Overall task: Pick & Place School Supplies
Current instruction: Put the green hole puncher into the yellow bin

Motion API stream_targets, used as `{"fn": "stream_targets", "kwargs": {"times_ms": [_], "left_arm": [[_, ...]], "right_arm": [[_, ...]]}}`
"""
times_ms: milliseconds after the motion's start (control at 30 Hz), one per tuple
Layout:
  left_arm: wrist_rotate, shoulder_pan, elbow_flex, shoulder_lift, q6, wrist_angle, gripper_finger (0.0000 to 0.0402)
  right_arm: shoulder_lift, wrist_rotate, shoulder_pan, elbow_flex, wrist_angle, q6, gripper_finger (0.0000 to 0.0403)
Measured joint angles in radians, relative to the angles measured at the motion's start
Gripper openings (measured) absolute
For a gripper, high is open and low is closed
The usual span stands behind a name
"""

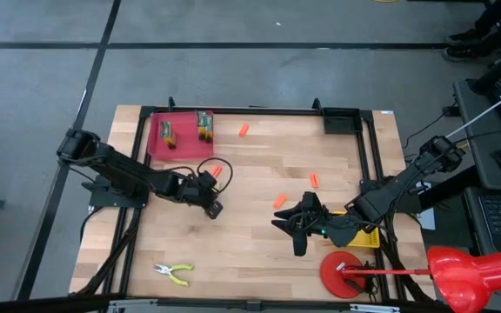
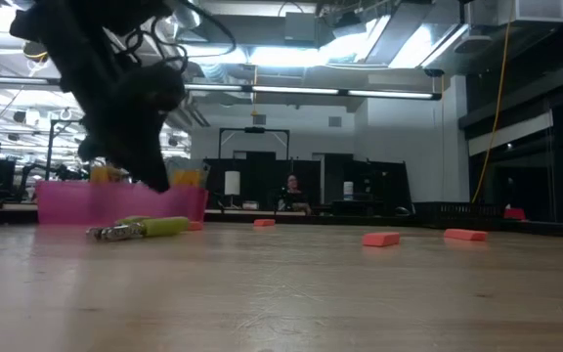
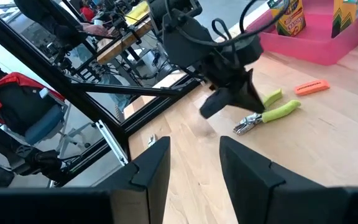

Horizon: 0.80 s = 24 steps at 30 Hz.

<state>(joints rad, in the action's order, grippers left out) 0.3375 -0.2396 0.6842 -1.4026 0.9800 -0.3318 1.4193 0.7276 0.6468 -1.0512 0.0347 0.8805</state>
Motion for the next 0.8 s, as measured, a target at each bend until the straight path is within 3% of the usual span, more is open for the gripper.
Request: {"fn": "stream_targets", "kwargs": {"times_ms": [367,800], "left_arm": [[0.004,0.046,0.000,-0.003,-0.055,-0.040,0.0148],[-0.097,0.105,0.003,-0.177,-0.081,0.072,0.0148]], "right_arm": [[0.000,0.017,0.000,0.000,-0.006,-0.025,0.0144],[0.000,0.028,0.003,0.000,-0.016,-0.025,0.0144]]}}
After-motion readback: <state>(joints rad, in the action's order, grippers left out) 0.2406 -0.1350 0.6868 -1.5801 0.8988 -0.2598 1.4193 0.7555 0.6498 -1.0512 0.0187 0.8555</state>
